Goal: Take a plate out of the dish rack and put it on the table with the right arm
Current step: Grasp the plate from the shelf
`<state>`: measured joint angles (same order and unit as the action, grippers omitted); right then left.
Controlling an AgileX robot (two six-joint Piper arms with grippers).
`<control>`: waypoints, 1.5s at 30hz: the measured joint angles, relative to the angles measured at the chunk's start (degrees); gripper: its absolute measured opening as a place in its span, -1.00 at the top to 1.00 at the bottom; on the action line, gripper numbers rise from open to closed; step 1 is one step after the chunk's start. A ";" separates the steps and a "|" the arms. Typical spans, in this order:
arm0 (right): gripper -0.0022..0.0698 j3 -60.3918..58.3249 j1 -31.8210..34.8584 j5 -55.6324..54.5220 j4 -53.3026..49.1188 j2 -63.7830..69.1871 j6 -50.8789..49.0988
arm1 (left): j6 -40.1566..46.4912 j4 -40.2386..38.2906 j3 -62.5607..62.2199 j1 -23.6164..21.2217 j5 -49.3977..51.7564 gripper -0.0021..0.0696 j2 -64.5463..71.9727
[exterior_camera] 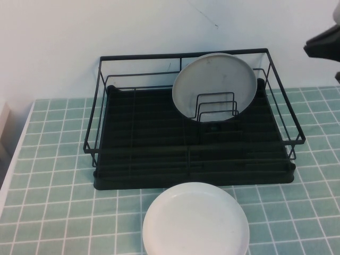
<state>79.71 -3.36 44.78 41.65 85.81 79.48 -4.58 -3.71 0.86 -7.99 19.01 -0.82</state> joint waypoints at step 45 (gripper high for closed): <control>0.65 29.98 -8.48 -10.76 -0.85 39.11 7.44 | 0.00 -0.11 0.00 0.00 -0.10 0.95 0.00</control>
<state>109.69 -11.84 34.01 40.80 124.93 86.92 -4.58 -3.82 0.86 -7.99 18.91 -0.82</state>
